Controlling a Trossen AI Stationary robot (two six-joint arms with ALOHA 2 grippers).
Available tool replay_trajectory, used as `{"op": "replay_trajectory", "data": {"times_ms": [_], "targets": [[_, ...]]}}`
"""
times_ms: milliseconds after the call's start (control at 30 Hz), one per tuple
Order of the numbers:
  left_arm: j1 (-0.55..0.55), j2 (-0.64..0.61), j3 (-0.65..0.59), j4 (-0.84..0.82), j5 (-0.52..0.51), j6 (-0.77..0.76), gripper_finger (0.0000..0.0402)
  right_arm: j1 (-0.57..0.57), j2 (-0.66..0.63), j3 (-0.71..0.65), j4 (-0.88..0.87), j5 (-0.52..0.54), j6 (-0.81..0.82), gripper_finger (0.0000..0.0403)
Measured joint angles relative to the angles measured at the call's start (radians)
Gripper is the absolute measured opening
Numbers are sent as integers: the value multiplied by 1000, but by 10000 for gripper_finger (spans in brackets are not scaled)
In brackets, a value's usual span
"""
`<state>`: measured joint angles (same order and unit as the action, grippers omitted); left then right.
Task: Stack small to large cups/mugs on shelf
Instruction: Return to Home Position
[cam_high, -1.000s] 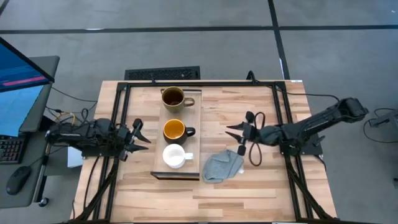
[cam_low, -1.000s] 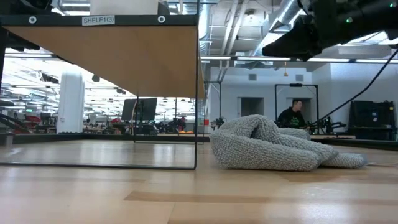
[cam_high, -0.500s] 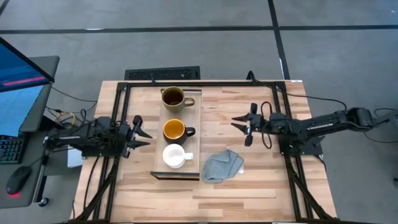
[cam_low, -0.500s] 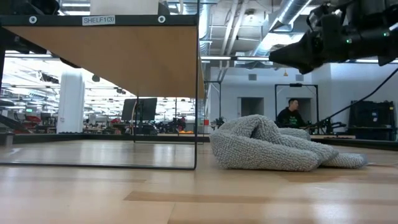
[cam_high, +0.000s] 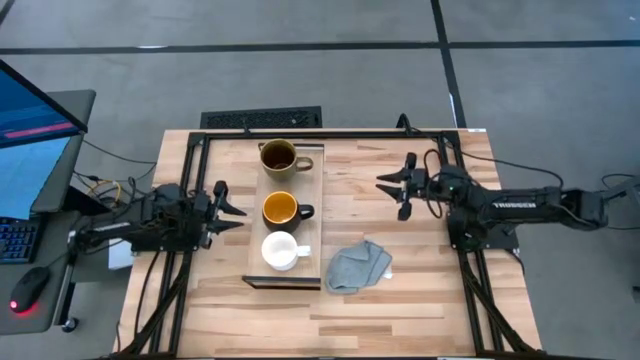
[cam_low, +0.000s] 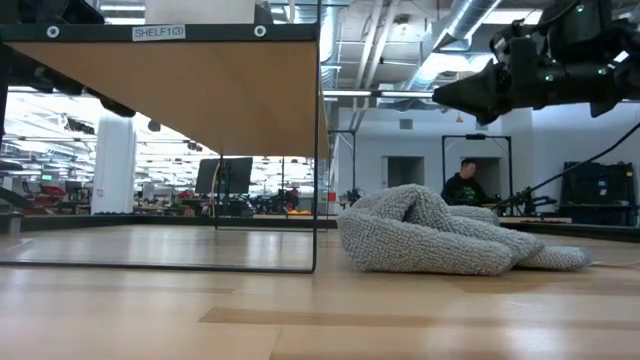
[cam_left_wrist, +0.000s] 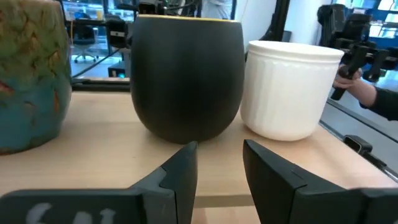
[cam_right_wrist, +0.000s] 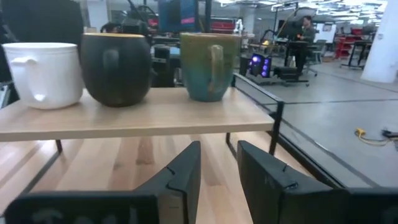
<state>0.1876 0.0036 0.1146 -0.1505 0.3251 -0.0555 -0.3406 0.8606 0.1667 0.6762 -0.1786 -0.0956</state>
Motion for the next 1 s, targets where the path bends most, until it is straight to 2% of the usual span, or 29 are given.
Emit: {"op": "replay_trajectory", "data": {"times_ms": [233, 567, 1000], "targets": [[35, 0, -1, -25, 30, 4, 119, -77, -69, -1, -71, -5, 17, 127], [51, 0, -2, -27, 63, 10, 119, -79, -244, -1, -291, -5, 37, 127], [51, 0, -2, -24, 71, 11, 119, -79, -558, -1, -583, 16, 39, 127]]}}
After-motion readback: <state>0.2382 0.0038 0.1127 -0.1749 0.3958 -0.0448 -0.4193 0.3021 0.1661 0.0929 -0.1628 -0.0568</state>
